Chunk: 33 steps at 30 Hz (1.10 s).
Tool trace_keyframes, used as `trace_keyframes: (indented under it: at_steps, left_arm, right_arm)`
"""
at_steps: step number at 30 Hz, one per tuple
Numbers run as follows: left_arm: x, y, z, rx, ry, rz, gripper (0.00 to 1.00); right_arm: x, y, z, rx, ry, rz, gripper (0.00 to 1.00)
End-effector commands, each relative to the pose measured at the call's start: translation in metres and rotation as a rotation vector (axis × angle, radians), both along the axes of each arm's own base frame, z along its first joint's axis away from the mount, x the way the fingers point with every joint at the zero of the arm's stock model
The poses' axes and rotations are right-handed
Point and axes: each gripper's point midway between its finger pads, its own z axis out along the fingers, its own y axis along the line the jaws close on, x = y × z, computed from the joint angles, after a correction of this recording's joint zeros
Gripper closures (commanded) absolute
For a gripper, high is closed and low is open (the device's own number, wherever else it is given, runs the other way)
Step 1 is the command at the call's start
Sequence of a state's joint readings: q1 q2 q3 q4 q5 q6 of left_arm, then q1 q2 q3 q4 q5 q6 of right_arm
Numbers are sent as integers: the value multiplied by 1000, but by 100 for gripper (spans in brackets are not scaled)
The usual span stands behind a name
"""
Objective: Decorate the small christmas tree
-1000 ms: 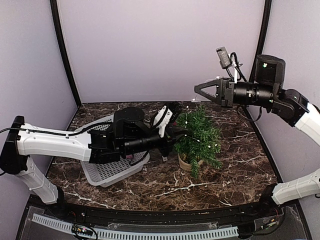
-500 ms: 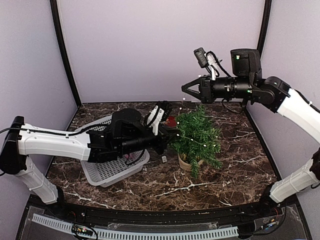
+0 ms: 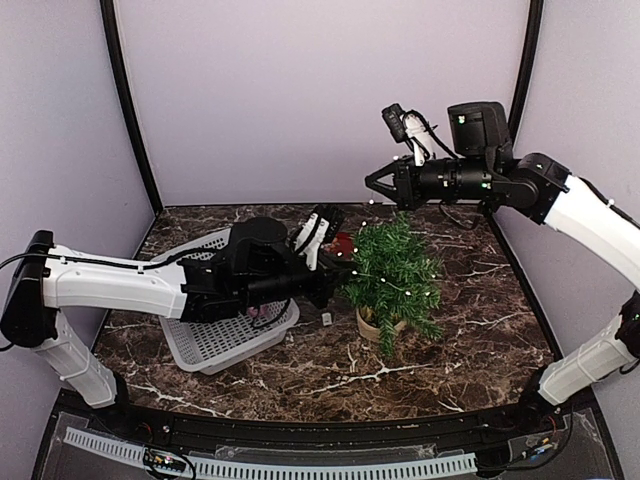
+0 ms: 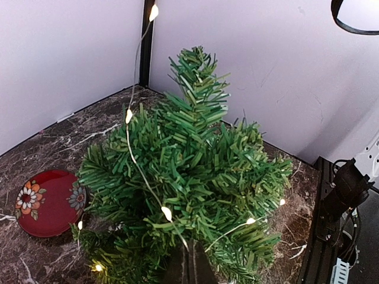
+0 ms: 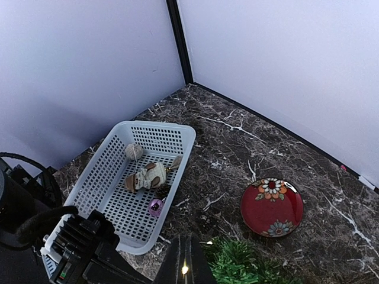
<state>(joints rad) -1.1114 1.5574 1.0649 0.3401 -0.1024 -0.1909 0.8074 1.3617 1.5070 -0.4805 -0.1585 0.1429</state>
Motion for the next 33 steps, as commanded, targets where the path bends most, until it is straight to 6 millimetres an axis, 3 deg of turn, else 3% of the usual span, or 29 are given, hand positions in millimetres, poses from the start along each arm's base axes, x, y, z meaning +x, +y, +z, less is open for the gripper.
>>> trace_keyframes:
  at_steps: [1, 24, 33]
  left_arm:
    - [0, -6, 2, 1, 19, -16, 100]
    - [2, -12, -15, 40, 59, -20, 100]
    - [2, -13, -18, 45, 66, -22, 100]
  right_arm:
    - [7, -5, -4, -25, -21, -57, 100]
    - [34, -32, -46, -29, 68, -136, 100]
    - [41, -51, -44, 70, 135, -111, 100]
